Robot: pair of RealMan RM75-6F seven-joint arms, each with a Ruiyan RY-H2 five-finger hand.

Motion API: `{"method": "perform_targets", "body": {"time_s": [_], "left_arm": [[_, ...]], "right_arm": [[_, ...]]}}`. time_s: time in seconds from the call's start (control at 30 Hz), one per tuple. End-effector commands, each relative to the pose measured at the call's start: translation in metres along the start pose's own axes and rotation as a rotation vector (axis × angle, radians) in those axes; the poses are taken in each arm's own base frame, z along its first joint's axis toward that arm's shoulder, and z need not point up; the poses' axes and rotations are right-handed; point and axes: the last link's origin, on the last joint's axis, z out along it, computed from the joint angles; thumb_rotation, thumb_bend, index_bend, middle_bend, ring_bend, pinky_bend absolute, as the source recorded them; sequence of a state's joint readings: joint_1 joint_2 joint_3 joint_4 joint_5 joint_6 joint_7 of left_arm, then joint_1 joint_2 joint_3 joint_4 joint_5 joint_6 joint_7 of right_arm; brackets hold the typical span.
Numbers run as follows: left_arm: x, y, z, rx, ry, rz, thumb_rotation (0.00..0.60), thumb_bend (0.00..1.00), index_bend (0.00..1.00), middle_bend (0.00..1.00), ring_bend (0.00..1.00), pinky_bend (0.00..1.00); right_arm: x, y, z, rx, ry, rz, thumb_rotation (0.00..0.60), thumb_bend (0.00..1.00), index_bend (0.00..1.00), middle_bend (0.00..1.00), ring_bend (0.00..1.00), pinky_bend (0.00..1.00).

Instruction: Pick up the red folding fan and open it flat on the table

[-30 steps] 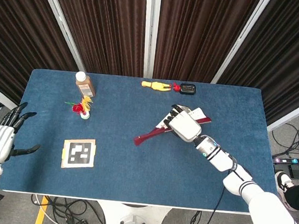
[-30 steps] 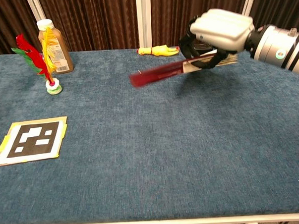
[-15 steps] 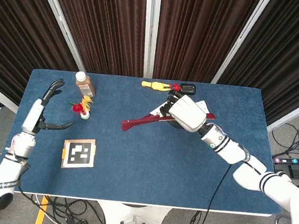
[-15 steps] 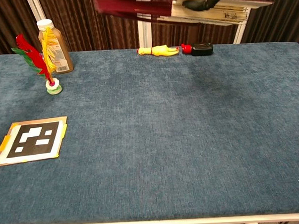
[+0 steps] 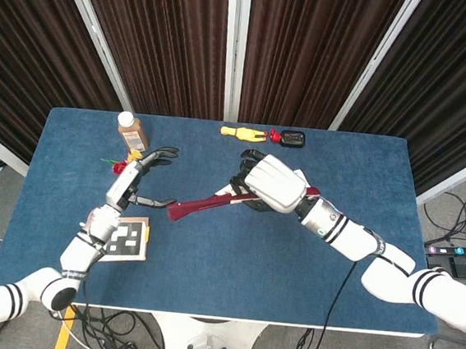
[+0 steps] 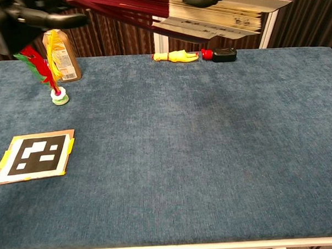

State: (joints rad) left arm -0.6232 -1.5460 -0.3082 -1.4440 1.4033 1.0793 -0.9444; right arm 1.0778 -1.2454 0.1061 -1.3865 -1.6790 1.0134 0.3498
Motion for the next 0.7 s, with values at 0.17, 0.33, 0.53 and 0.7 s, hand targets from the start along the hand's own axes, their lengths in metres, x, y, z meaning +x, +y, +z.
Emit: {"method": "perform_targets", "body": {"time_s": [0.17, 0.33, 0.53, 0.7], "left_arm": [[-0.022, -0.002, 0.013, 0.018, -0.043, -0.003, 0.6, 0.0, 0.37, 0.34, 0.21, 0.28], [-0.033, -0.001, 0.016, 0.019, -0.076, 0.017, 0.6, 0.0, 0.38, 0.35, 0.21, 0.28], [-0.045, -0.004, 0.018, 0.035, -0.105, 0.043, 0.6, 0.0, 0.41, 0.36, 0.21, 0.28], [-0.051, -0.01, 0.017, 0.059, -0.14, 0.085, 0.6, 0.0, 0.39, 0.36, 0.21, 0.28]], "right_arm": [[0.0, -0.011, 0.014, 0.019, -0.007, 0.008, 0.6, 0.95, 0.95, 0.75, 0.39, 0.23], [-0.001, -0.017, 0.023, 0.028, -0.001, 0.018, 0.6, 0.95, 0.94, 0.75, 0.39, 0.23], [0.001, -0.022, 0.031, 0.032, 0.016, 0.036, 0.6, 0.95, 0.94, 0.75, 0.39, 0.23], [0.003, -0.024, 0.033, 0.035, 0.025, 0.038, 0.6, 0.95, 0.94, 0.75, 0.39, 0.23]]}}
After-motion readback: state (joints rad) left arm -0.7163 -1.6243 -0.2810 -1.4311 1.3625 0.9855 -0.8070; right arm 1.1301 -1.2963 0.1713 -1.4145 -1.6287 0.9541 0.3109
